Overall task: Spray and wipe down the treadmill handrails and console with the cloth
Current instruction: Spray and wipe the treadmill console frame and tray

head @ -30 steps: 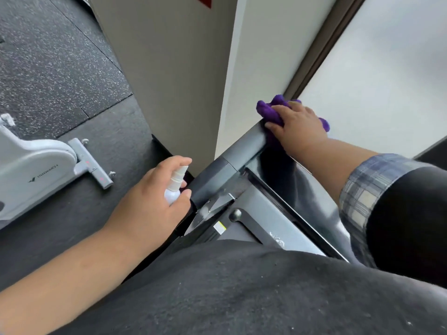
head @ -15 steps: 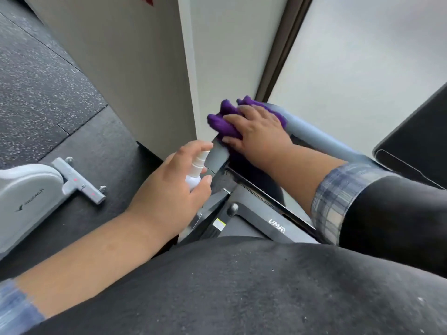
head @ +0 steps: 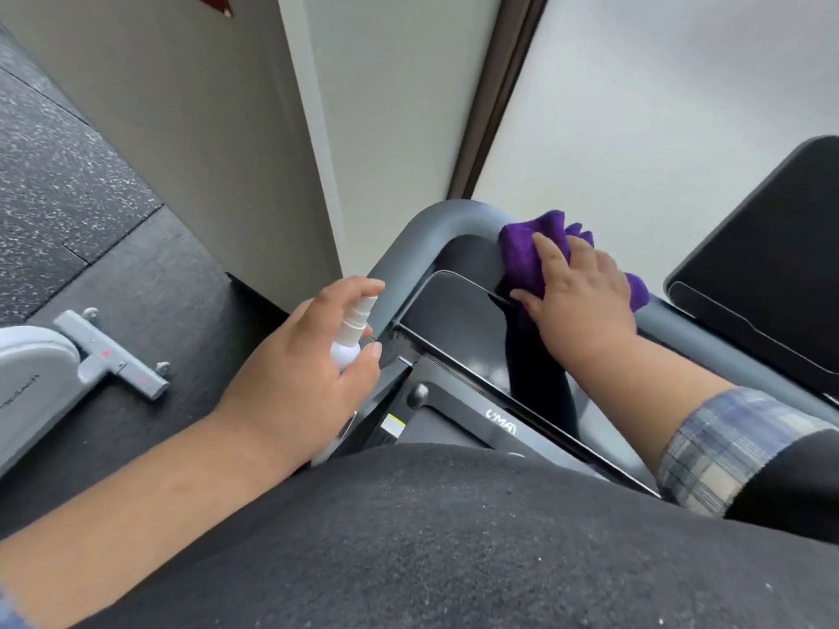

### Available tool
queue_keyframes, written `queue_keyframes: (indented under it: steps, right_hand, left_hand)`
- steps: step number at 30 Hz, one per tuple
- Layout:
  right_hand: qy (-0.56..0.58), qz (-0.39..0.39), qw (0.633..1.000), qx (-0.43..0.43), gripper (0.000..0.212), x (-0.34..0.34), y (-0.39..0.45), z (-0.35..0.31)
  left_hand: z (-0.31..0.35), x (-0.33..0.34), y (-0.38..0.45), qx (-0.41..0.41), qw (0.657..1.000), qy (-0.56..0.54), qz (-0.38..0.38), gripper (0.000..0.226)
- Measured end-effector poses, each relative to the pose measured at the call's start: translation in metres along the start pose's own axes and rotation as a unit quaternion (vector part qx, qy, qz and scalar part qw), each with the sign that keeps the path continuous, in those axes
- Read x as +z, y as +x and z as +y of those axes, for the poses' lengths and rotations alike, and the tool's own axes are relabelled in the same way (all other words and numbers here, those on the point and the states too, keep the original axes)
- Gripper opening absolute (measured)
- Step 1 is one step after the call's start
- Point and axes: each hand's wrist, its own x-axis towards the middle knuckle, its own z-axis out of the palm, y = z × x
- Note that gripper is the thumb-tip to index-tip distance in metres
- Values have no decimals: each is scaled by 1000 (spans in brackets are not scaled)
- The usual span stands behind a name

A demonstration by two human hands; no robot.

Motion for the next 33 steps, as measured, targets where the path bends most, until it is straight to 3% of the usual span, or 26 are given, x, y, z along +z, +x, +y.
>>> queue_keyframes:
  steps: [3,8,13,19,23,26,29,33]
  right_hand:
    - [24,-3,1000,-3,72,-6,27,-28]
    - [62,-23,993,-101,65,-18,69,-99]
    - [91,-50,976,-190,65,-9,43,-107]
    - [130,-82,900,-409,66,8,-37,-153]
    - [119,-5,856,-502,70,7,-28,-138]
    - [115,-6,881,-459,68,2,2,-118]
    - [96,-10,937,-337,70,-8,37,-89]
    - [67,12,978,-199,58,-20,75,-67]
  left_hand:
    - [-2,1,0,-2,1000,6,2,54]
    - [0,5,-4,-1,1000,5,-17,54]
    - [5,5,0,4,1000,-1,7,54]
    - [4,0,7,6,998,1,68,51]
    - [-6,-9,6,-34,994,6,101,51]
    - [-18,-15,-1,-61,993,15,95,49]
    - [-27,-18,-14,-97,991,28,84,49]
    - [-34,-22,-27,-109,990,27,81,50]
